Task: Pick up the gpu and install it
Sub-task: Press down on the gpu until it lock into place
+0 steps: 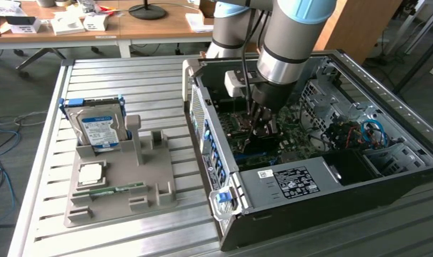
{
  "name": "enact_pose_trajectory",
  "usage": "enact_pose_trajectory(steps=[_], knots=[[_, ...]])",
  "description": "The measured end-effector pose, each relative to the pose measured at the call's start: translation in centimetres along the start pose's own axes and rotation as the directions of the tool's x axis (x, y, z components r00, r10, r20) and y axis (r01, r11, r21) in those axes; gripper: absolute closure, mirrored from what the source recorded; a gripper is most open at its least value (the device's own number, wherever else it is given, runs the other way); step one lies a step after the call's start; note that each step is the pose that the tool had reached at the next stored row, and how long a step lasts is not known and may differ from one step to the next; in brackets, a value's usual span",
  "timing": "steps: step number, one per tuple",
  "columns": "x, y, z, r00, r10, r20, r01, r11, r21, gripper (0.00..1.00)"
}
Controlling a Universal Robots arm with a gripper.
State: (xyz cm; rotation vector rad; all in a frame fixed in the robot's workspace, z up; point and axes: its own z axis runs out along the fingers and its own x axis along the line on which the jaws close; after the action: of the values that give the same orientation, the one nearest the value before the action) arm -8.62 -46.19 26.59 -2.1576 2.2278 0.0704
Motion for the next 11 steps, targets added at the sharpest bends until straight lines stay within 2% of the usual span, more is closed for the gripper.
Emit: enact_pose_trajectory(steps=[11], knots=[[-0.09, 0.04, 0.01, 1.0, 0.0, 0.0, 0.0, 1.0, 0.0, 0.89]])
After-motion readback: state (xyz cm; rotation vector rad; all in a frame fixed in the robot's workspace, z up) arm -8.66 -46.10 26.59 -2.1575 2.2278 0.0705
